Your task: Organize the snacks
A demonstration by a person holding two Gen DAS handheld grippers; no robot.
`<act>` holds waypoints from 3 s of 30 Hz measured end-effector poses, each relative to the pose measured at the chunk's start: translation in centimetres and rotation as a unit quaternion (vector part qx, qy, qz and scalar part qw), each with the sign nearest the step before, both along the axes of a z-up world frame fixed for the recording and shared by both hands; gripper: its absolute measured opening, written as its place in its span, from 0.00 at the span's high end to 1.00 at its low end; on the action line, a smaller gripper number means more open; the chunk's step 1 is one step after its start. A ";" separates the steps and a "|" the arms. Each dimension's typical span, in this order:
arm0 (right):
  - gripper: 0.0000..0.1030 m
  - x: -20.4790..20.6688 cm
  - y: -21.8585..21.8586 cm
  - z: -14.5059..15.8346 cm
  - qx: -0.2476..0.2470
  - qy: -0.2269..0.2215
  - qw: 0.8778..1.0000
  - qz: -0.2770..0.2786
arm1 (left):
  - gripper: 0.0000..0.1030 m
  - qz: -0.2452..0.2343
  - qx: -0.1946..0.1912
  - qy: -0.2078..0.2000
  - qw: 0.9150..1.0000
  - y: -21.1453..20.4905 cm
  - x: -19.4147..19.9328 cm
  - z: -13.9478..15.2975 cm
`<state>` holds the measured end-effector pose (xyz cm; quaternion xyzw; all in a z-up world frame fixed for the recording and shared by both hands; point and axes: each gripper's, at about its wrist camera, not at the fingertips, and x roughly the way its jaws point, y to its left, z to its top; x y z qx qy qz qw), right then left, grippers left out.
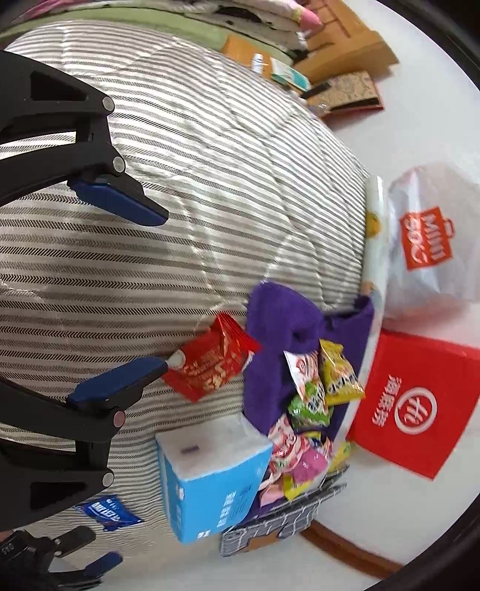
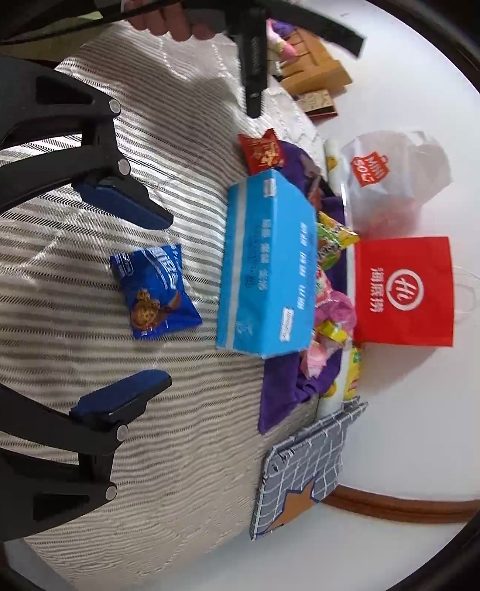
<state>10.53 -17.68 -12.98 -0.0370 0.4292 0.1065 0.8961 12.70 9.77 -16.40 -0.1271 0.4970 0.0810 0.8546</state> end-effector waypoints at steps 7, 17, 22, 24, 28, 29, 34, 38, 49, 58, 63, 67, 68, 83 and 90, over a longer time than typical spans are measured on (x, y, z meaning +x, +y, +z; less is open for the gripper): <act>0.17 0.6 -2.6 0.3 -0.032 -0.021 0.998 -0.041 | 0.31 0.024 -0.008 -0.009 1.000 0.2 0.1 -0.2; 0.18 1.7 -5.4 -0.5 0.004 -0.015 0.999 -0.029 | 0.31 0.024 -0.048 -0.030 0.998 -1.8 3.4 0.9; 0.18 1.7 -5.9 -0.6 0.026 -0.015 1.000 -0.008 | 0.31 0.052 -0.038 0.003 0.998 -2.4 5.7 -1.2; 0.18 1.7 -6.2 -0.7 0.037 -0.014 0.999 -0.005 | 0.32 0.057 -0.038 0.007 0.998 -2.5 6.2 -1.8; 0.18 1.9 -6.7 -0.8 0.051 -0.013 0.999 -0.009 | 0.40 0.043 -0.017 0.006 0.999 -3.4 6.7 -2.2; 0.18 2.0 -6.8 -0.9 0.054 -0.012 0.998 -0.009 | 0.43 0.041 -0.009 0.005 0.999 -3.6 6.8 -2.2; 0.18 2.3 -6.6 -1.2 0.061 -0.008 0.998 -0.012 | 0.57 -0.006 -0.031 -0.006 0.999 -3.8 5.8 -1.5; 0.18 2.0 -6.0 -1.3 0.062 -0.008 0.998 -0.009 | 0.57 -0.041 -0.032 -0.008 0.999 -4.0 4.0 -0.6; 0.18 1.4 -4.7 -1.2 0.055 -0.003 0.998 -0.011 | 0.35 -0.091 0.001 -0.003 0.996 -6.4 -0.2 -0.8; 0.18 0.8 -4.3 -1.0 0.047 -0.002 0.999 -0.013 | 0.63 -0.097 -0.014 -0.037 0.994 -6.8 0.1 -0.7; 0.18 0.8 -4.3 -1.1 0.039 -0.006 0.999 -0.011 | 0.63 -0.110 -0.020 -0.056 0.992 -6.5 0.9 -1.1; 0.18 1.4 -4.5 -1.7 0.056 0.006 0.998 -0.009 | 0.59 -0.101 -0.013 -0.056 0.993 -6.3 1.2 -1.4; 0.18 1.5 -4.5 -1.9 0.061 0.010 0.998 -0.006 | 0.59 -0.101 -0.010 -0.055 0.993 -6.3 1.3 -1.4; 0.18 2.5 0.9 -4.1 -0.005 0.048 0.996 0.077 | 0.56 -0.118 0.050 -0.037 0.991 -7.9 1.7 -1.5; 0.53 1.8 2.1 -3.6 -0.028 0.030 0.995 0.096 | 0.55 -0.117 0.034 -0.041 0.992 -7.6 1.6 -1.5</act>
